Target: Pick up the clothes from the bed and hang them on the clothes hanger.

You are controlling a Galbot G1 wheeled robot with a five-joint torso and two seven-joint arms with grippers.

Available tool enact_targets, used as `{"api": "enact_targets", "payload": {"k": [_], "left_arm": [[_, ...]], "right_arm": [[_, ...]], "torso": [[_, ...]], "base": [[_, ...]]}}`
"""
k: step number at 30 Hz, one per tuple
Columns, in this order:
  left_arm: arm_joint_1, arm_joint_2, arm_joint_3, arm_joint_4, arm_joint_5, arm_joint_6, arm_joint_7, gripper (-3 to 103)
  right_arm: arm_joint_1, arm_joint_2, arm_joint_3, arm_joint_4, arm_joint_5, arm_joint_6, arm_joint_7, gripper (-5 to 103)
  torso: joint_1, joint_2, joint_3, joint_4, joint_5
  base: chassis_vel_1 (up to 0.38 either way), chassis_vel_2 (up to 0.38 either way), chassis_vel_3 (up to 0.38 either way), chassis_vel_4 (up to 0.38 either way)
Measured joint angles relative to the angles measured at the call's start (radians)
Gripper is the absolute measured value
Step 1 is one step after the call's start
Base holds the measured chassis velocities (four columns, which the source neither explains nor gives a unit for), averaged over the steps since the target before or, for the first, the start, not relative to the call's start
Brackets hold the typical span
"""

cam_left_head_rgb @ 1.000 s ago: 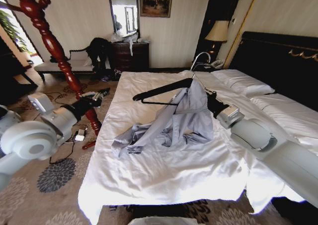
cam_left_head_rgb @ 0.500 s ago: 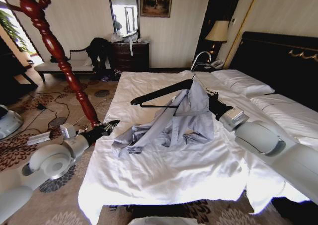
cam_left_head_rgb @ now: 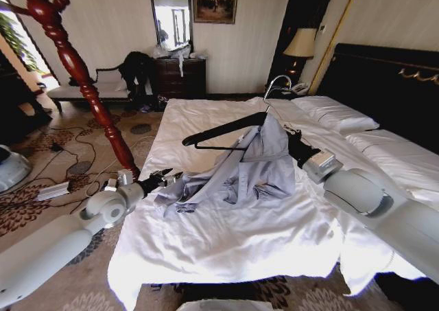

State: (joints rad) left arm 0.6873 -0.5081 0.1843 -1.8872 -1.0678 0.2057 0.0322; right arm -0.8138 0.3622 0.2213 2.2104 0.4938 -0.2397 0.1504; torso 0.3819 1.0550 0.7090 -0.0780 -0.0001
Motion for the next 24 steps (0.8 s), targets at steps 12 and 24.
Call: {"api": "enact_targets", "payload": {"k": [12, 24], "left_arm": [[-0.229, -0.101, 0.269, 0.164, 0.167, -0.035, 0.03, 100], [-0.356, -0.192, 0.368, 0.279, 0.18, -0.06, 0.033, 88]], "right_arm": [[0.006, 0.018, -0.002, -0.016, 0.002, 0.0, 0.002, 23], [0.004, 0.029, 0.0, -0.033, -0.001, 0.002, 0.004, 23]], "torso": [[0.0, 0.0, 0.0, 0.0002, 0.0], [0.0, 0.0, 0.0, -0.0001, 0.0001]], "base": [[0.0, 0.0, 0.0, 0.0], [0.0, 0.0, 0.0, 0.0]]}}
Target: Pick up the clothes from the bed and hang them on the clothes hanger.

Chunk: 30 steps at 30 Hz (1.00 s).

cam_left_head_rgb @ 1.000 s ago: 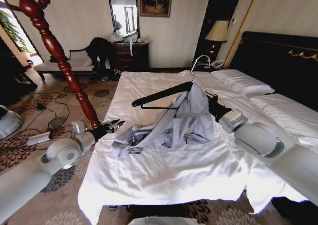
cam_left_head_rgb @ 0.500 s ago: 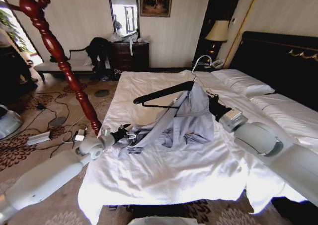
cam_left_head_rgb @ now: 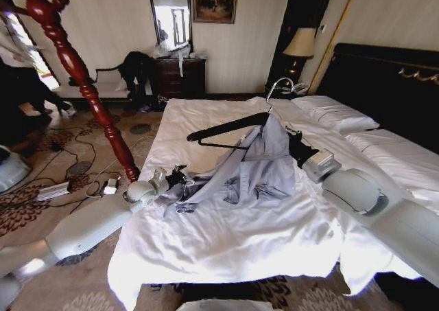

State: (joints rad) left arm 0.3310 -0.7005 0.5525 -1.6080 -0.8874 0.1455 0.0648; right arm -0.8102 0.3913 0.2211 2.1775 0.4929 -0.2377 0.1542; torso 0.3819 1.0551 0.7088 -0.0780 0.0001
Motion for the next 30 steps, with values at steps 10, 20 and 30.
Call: {"api": "enact_targets", "payload": {"k": [10, 20, 30], "left_arm": [[0.007, -0.027, 0.02, 0.032, 0.0, -0.027, -0.007, 55], [0.053, 0.005, -0.01, -0.032, -0.033, -0.025, -0.037, 16], [0.111, 0.039, -0.091, -0.109, -0.118, -0.013, -0.086, 1]], "right_arm": [[-0.007, 0.003, -0.001, -0.003, -0.001, 0.005, -0.002, 23], [-0.009, 0.006, -0.005, -0.002, -0.009, 0.008, -0.005, 23], [-0.018, 0.007, -0.007, 0.006, -0.015, 0.009, -0.006, 23]], "torso": [[0.0, 0.0, 0.0, 0.0, -0.0001], [0.0, 0.0, 0.0, 0.0002, -0.0002], [0.0, 0.0, 0.0, 0.0002, -0.0002]], "base": [[0.0, 0.0, 0.0, 0.0], [0.0, 0.0, 0.0, 0.0], [0.0, 0.0, 0.0, 0.0]]}}
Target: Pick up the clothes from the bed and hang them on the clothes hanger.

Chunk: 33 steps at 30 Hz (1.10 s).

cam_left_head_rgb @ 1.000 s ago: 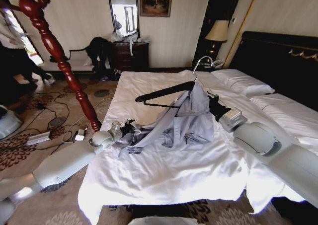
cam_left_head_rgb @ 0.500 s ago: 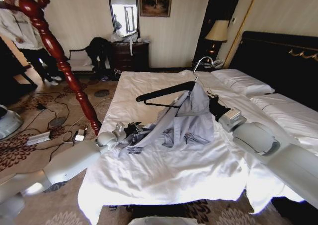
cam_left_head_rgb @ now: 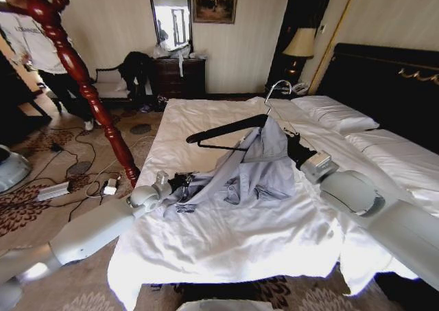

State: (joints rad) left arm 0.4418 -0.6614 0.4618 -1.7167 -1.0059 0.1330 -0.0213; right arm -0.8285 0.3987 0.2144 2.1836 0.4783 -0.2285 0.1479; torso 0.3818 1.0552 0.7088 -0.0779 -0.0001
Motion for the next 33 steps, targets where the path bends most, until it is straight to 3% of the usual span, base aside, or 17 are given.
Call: {"api": "enact_targets", "payload": {"k": [8, 21, 25, 33], "left_arm": [[0.076, 0.086, -0.138, -0.136, -0.119, 0.021, -0.031, 1], [0.116, 0.265, -0.392, -0.31, -0.373, 0.074, -0.086, 1], [0.163, 0.346, -0.496, -0.394, -0.462, 0.086, -0.109, 1], [0.189, 0.454, -0.585, -0.533, -0.573, 0.088, -0.157, 1]], "right_arm": [[-0.006, 0.003, -0.002, 0.006, -0.017, 0.003, -0.008, 23], [-0.036, 0.024, -0.012, -0.013, -0.119, 0.023, -0.04, 23], [-0.048, 0.044, -0.023, -0.051, -0.191, 0.03, -0.055, 23], [-0.008, 0.078, -0.075, -0.085, -0.253, 0.015, -0.079, 23]], "torso": [[0.0, 0.0, 0.0, 0.0, -0.0001], [0.0, 0.0, 0.0, 0.0001, 0.0001], [0.0, 0.0, 0.0, -0.0002, 0.0001], [0.0, 0.0, 0.0, 0.0002, 0.0001]], "base": [[0.0, 0.0, 0.0, 0.0], [0.0, 0.0, 0.0, 0.0], [0.0, 0.0, 0.0, 0.0], [0.0, 0.0, 0.0, 0.0]]}}
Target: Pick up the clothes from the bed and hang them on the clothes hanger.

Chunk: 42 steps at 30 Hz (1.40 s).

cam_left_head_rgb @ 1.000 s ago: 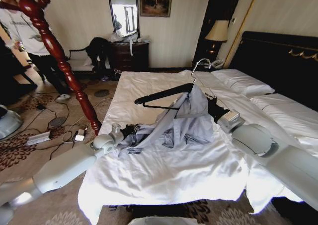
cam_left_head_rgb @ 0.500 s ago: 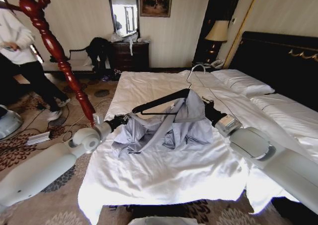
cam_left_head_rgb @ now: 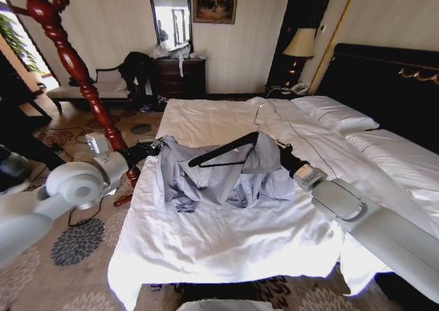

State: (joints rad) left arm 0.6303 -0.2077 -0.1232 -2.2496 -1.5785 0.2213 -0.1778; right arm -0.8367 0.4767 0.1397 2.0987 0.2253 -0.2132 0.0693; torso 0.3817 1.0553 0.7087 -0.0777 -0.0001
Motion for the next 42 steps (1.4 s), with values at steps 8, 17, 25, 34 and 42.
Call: {"api": "enact_targets", "payload": {"k": [8, 17, 25, 34, 42], "left_arm": [[-0.07, 0.009, 0.029, -0.019, -0.034, 0.036, -0.077, 1], [-0.243, -0.062, 0.133, 0.049, -0.101, 0.11, -0.164, 1], [-0.159, -0.031, 0.07, 0.036, -0.122, 0.119, -0.192, 1], [-0.081, -0.005, 0.02, 0.045, -0.108, 0.119, -0.21, 1], [-0.096, -0.014, 0.021, 0.024, -0.132, 0.119, -0.225, 1]], "right_arm": [[-0.005, 0.031, -0.038, 0.003, -0.048, -0.005, -0.02, 23], [0.062, 0.095, -0.138, -0.002, -0.06, -0.051, -0.024, 23], [0.256, 0.25, -0.368, -0.099, -0.049, -0.136, -0.013, 23], [0.339, 0.329, -0.48, -0.179, -0.064, -0.204, -0.001, 23], [0.387, 0.394, -0.531, -0.26, -0.059, -0.299, 0.048, 23]], "torso": [[0.0, 0.0, 0.0, -0.0003, 0.0], [0.0, 0.0, 0.0, -0.0007, 0.0], [0.0, 0.0, 0.0, 0.0005, -0.0004], [0.0, 0.0, 0.0, -0.0005, -0.0003], [0.0, 0.0, 0.0, -0.0002, 0.0]], "base": [[0.0, 0.0, 0.0, 0.0], [0.0, 0.0, 0.0, 0.0], [0.0, 0.0, 0.0, 0.0], [0.0, 0.0, 0.0, 0.0], [0.0, 0.0, 0.0, 0.0]]}}
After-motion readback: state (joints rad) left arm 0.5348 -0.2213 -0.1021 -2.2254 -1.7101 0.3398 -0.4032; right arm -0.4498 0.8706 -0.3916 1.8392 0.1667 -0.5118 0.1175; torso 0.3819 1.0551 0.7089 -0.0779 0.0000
